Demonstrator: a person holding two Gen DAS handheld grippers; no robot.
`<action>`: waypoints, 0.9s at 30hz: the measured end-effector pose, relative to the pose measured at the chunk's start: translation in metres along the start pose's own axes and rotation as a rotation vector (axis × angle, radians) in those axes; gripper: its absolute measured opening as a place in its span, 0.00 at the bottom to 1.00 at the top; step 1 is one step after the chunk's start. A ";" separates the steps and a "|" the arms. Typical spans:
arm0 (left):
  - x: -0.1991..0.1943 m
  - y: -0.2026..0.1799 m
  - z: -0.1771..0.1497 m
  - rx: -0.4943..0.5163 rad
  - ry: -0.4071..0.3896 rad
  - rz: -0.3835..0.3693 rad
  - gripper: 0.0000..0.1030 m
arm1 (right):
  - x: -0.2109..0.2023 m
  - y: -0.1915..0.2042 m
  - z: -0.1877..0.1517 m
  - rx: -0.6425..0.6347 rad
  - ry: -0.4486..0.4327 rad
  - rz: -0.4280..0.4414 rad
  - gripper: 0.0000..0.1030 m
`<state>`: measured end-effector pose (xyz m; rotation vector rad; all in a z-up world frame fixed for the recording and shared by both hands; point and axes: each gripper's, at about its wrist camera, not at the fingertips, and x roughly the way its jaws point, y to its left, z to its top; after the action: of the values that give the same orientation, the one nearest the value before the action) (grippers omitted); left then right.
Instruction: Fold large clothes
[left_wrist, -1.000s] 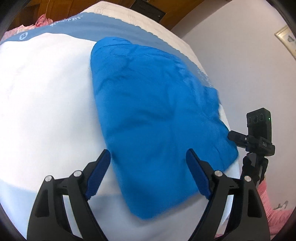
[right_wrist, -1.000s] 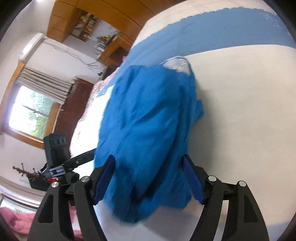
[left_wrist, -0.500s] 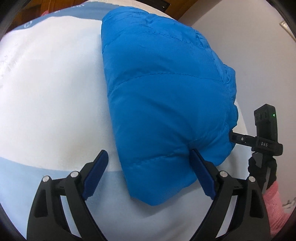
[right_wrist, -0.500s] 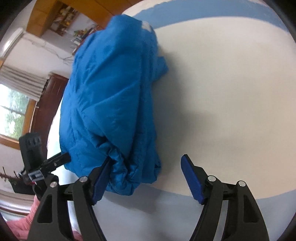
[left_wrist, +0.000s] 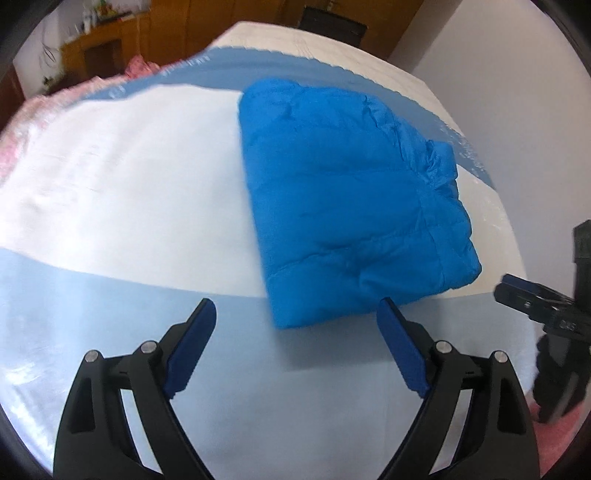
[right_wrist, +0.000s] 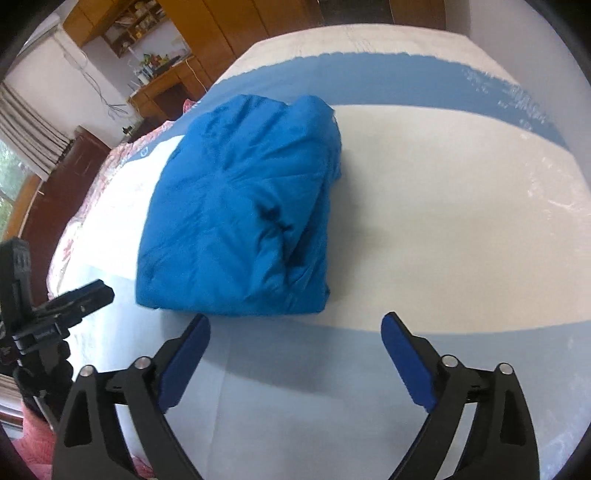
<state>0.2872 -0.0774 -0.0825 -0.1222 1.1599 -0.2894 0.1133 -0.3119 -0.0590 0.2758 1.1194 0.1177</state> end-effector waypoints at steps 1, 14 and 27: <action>-0.006 -0.003 -0.002 0.005 -0.007 0.019 0.88 | -0.004 0.010 -0.002 -0.004 -0.005 -0.007 0.94; -0.077 0.001 -0.036 0.021 -0.125 0.151 0.92 | -0.039 0.062 -0.014 -0.051 -0.030 -0.122 0.96; -0.104 -0.013 -0.053 0.058 -0.111 0.188 0.92 | -0.055 0.073 -0.021 -0.047 -0.043 -0.094 0.96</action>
<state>0.1982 -0.0572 -0.0079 0.0214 1.0440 -0.1479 0.0735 -0.2507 0.0006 0.1832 1.0834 0.0544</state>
